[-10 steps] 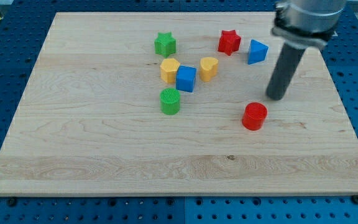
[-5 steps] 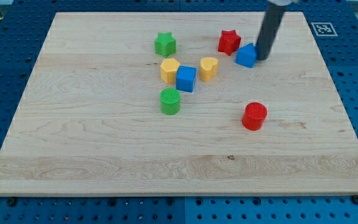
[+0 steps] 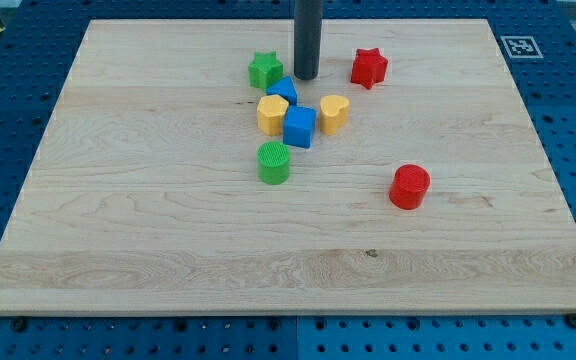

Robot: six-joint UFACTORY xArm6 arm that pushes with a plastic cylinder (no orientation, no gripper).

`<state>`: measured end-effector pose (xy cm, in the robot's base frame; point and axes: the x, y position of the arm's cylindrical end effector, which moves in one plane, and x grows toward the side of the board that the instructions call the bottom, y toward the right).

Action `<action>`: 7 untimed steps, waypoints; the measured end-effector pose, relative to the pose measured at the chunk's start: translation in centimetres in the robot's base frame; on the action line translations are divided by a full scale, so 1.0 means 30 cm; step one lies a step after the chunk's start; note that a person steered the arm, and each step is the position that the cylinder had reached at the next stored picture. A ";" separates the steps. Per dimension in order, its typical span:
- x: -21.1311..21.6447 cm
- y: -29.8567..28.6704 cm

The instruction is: Push the triangle and green star into the group of blocks

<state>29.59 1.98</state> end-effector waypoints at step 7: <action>0.005 -0.311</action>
